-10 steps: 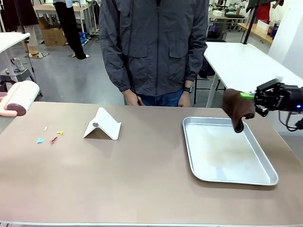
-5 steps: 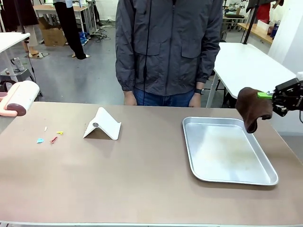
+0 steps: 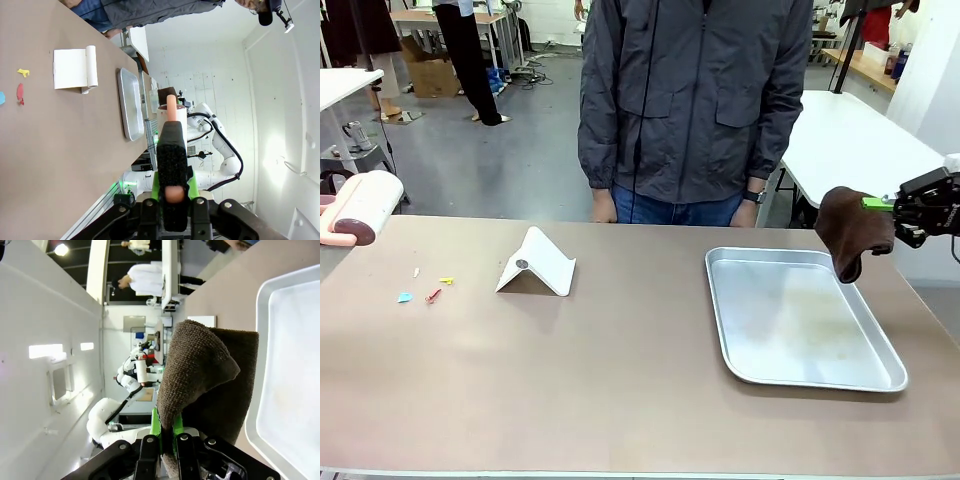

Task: Clean the surface of the table.
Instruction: If a person points to the right, clean the right side of the table with your right hand, and if they point to the left, clean the left side with your left hand, then clean the area not pointed to by the person.

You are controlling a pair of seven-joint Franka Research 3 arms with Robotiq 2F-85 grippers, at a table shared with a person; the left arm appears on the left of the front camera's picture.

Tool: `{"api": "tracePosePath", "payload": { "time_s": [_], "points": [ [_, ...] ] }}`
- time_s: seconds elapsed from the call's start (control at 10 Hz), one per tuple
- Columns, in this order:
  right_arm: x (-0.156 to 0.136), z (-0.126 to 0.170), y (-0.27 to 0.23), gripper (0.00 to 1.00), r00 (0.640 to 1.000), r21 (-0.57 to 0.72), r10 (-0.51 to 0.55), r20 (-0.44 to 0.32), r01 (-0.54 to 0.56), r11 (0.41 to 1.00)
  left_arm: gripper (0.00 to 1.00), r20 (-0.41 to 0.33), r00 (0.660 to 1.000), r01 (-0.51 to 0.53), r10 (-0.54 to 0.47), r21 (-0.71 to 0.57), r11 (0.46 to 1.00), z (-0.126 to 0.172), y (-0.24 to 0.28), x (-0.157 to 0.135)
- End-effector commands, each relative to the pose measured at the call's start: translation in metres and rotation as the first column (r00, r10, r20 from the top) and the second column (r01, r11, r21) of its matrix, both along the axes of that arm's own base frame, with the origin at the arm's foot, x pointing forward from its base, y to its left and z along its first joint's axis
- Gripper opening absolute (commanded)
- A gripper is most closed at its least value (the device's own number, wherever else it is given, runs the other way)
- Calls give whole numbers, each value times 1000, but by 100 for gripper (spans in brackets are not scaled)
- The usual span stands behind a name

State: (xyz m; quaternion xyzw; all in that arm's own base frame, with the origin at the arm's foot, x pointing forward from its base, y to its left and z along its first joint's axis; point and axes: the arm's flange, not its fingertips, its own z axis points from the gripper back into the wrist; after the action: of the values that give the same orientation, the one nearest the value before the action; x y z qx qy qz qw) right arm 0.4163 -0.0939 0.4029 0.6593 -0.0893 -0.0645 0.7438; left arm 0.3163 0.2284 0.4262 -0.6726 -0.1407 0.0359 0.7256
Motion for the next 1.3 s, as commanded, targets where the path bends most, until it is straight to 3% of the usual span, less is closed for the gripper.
{"api": "tracePosePath", "payload": {
  "time_s": [0.0,1.2],
  "points": [
    [1,5,-2,10,1000,6,-3,8,3,1000,0,24,1000,-3,4,-23,1000,4,-2,-3],
    [1,5,-2,10,1000,6,-3,8,3,1000,0,24,1000,-3,4,-23,1000,4,-2,-3]
  ]
}}
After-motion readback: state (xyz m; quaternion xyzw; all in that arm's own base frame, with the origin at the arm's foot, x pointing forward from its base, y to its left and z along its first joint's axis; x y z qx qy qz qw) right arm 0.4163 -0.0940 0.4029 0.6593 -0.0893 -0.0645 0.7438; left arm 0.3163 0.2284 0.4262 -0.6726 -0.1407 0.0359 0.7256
